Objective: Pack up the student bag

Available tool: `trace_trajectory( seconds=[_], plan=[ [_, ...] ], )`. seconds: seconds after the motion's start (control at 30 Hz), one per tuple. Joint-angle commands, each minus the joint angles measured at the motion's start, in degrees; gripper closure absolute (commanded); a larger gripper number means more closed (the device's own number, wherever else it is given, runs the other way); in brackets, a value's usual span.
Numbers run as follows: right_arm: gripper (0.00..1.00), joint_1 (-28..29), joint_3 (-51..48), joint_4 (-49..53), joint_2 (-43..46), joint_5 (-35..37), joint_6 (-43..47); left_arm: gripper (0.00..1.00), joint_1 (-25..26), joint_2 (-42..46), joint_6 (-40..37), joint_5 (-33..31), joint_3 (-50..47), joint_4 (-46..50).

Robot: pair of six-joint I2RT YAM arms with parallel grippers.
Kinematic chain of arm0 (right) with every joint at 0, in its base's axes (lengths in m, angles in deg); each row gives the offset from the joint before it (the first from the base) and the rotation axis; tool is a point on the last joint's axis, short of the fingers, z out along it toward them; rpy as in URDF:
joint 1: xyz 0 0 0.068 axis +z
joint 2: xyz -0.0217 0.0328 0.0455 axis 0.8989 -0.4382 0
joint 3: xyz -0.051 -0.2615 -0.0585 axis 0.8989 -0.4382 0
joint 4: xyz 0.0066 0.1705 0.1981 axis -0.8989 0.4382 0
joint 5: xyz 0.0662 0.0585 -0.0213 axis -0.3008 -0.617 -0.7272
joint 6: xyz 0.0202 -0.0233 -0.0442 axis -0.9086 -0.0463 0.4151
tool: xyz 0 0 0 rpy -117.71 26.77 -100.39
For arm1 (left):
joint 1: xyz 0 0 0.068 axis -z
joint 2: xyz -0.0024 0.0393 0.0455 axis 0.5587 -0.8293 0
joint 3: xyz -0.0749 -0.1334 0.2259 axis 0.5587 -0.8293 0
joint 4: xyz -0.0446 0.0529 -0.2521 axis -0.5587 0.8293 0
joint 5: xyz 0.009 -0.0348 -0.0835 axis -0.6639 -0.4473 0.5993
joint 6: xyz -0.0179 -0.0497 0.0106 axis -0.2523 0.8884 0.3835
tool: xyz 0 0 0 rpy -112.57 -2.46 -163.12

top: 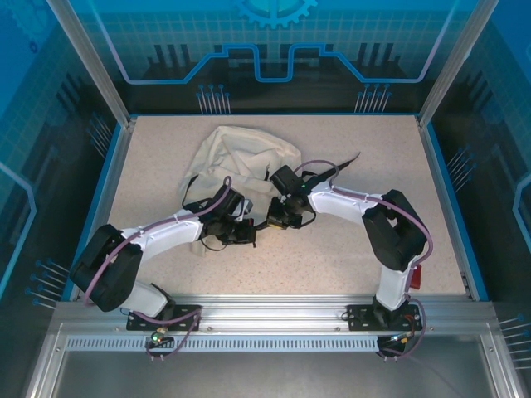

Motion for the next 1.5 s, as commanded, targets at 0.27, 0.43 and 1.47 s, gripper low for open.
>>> trace_trajectory(
  seconds=[0.27,0.43,1.47],
  plan=[
    [1.00,-2.3,-0.6,8.7,0.0,17.3,3.4,1.00,-2.2,0.9,0.1,-6.4,1.7,14.3],
    [0.95,-1.8,-0.5,3.3,1.4,10.7,7.0,1.00,-1.4,1.0,0.2,3.5,2.1,6.0],
    [0.51,20.1,1.5,0.5,1.4,20.0,27.9,0.29,-15.1,18.6,19.9,-3.3,-7.4,5.2]
  ],
)
